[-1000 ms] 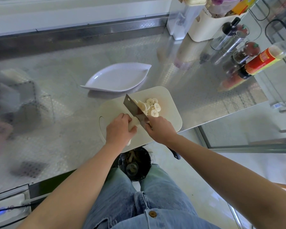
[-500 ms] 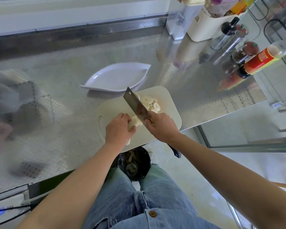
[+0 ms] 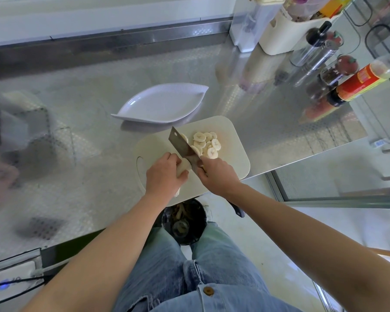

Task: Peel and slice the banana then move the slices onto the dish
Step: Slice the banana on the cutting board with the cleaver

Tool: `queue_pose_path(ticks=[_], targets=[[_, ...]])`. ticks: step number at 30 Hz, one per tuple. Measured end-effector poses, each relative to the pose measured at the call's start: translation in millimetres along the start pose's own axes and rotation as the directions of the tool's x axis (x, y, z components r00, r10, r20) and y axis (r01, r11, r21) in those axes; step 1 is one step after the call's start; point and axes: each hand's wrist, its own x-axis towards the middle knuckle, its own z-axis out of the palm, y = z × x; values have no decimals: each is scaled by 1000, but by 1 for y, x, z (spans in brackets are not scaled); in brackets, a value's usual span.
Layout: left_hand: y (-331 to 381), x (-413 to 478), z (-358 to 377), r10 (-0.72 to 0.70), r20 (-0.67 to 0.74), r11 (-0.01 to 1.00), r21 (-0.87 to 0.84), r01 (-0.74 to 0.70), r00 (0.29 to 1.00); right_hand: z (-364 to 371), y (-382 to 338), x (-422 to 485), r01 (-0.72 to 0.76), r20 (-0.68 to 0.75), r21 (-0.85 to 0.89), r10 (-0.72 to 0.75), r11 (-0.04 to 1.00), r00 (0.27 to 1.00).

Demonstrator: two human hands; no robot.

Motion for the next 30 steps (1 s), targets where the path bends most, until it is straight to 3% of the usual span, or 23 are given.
queue_pose_path(ticks=[6,14,30], targets=[[-2,-1,0,5,-2,1000,-9,-5,1000,8,0,1,-17,53,-19,18,1000,998],[0,-1,-1,13,-5,999,38,-13,1000,-12,2,-2,18,-65,14,-17,1000,998],[-1,-1,1,-1,-3,1000,1,1,1000,2,-1,-2,10,-11,-34,-11,999,1000]])
